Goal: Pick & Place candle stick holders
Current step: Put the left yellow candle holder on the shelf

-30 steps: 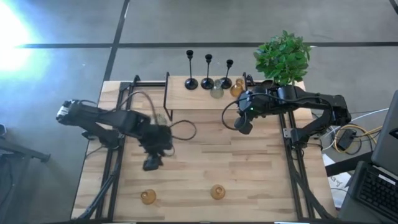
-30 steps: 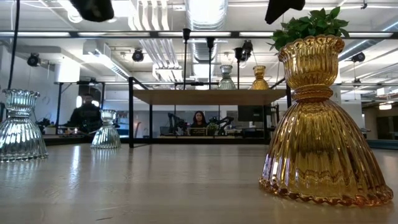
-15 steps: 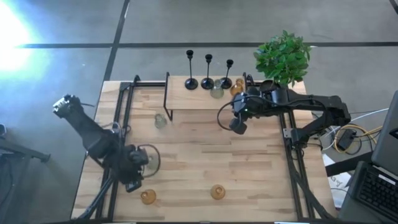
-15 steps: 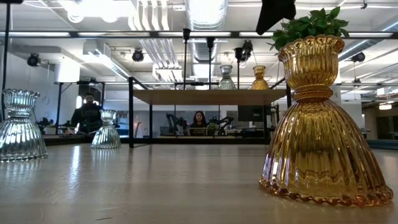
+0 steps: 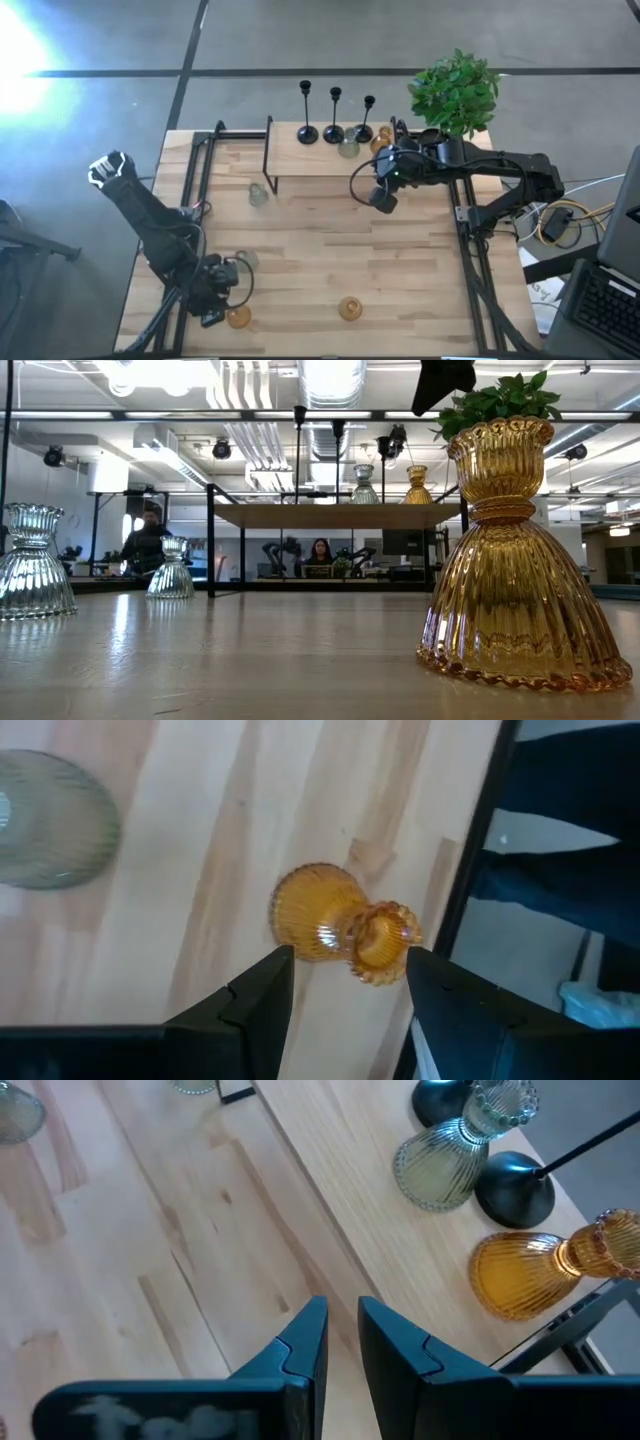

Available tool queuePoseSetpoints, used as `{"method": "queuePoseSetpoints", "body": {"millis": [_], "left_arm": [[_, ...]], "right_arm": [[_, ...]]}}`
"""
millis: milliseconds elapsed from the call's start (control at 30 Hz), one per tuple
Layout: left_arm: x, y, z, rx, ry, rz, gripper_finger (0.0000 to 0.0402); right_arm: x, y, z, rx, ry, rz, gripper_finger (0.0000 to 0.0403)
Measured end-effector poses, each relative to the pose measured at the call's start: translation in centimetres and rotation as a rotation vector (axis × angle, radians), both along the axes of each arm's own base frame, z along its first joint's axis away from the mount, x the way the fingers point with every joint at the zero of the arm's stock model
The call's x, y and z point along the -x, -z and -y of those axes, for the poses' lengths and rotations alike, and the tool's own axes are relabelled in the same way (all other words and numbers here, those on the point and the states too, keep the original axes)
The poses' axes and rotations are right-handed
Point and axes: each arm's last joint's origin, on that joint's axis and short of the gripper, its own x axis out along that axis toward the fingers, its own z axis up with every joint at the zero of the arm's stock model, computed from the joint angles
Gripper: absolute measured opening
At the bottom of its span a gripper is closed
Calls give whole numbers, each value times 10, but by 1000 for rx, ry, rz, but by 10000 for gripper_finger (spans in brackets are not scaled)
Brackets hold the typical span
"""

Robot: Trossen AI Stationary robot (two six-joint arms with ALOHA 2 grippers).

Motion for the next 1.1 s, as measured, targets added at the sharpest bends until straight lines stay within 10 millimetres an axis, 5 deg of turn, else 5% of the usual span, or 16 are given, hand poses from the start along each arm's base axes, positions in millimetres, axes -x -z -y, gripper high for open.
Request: {"method": "queuePoseSetpoints", "body": {"millis": [867,967,1100], "left_arm": [[4,52,0,93,49,18,197],[4,56,-1,86,47,11,181],[4,55,-1,84,66,21,110]], "right_arm": [[-1,-1,2,3,0,12,52],[-1,-1,3,9,-7,11,52],[-1,-1,5,10,-2,13,52]]}}
